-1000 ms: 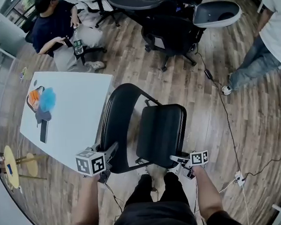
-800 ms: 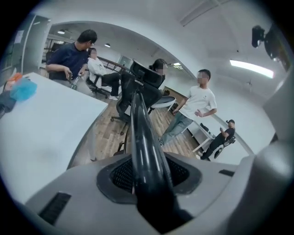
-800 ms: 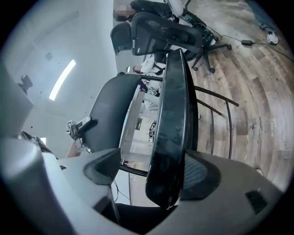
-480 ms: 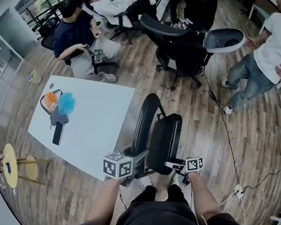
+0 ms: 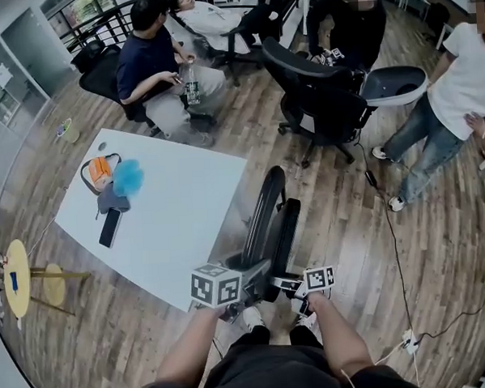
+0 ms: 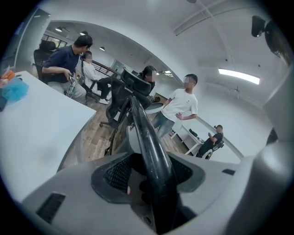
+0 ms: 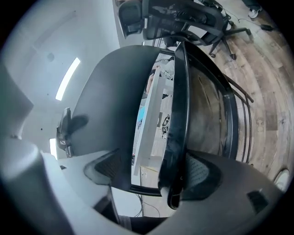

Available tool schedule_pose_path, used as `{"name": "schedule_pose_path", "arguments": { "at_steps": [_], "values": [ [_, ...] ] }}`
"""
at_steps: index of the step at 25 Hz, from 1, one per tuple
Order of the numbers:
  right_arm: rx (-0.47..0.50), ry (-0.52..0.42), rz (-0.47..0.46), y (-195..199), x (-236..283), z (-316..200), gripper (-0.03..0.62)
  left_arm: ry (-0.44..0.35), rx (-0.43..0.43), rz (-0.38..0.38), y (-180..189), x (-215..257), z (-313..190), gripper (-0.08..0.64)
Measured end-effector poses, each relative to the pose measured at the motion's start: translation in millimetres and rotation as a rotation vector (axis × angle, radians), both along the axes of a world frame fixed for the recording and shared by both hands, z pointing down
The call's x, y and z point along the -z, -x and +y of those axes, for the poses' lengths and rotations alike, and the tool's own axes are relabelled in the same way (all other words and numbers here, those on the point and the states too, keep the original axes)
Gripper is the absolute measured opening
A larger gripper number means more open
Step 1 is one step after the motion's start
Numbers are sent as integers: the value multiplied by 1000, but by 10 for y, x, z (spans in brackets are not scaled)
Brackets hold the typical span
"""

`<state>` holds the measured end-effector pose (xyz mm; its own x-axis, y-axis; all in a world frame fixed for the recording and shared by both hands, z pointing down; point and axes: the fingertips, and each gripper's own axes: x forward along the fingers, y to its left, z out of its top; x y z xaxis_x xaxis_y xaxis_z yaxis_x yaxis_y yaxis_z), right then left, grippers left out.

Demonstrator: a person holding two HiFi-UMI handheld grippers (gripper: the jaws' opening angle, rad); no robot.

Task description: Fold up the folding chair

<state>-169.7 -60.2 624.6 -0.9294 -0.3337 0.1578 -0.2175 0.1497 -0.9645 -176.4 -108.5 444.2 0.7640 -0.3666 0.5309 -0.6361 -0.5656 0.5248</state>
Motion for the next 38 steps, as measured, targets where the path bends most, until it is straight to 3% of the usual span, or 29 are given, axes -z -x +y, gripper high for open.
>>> {"name": "schedule_pose_path", "arguments": {
  "at_steps": [4,11,19,26,32,38],
  "values": [
    [18,6,-23,308,67,-118,400,-3,11,5,-5,44,20,233],
    [49,14,-23,496,69,-200,400,-4,17,-7,200,26,-90,232],
    [43,31,-48,914,60,-384,400,-58,-15,-154,709,-92,-274,230],
    [78,35,-29,1365,7,-562,400,-61,27,-208,1233,-196,-519,229],
    [122,17,27,1597,-50,-597,400,-62,52,-211,1500,-250,-630,209],
    [137,7,49,1646,-53,-617,400,-36,43,-179,1519,-299,-615,207]
  ]
}}
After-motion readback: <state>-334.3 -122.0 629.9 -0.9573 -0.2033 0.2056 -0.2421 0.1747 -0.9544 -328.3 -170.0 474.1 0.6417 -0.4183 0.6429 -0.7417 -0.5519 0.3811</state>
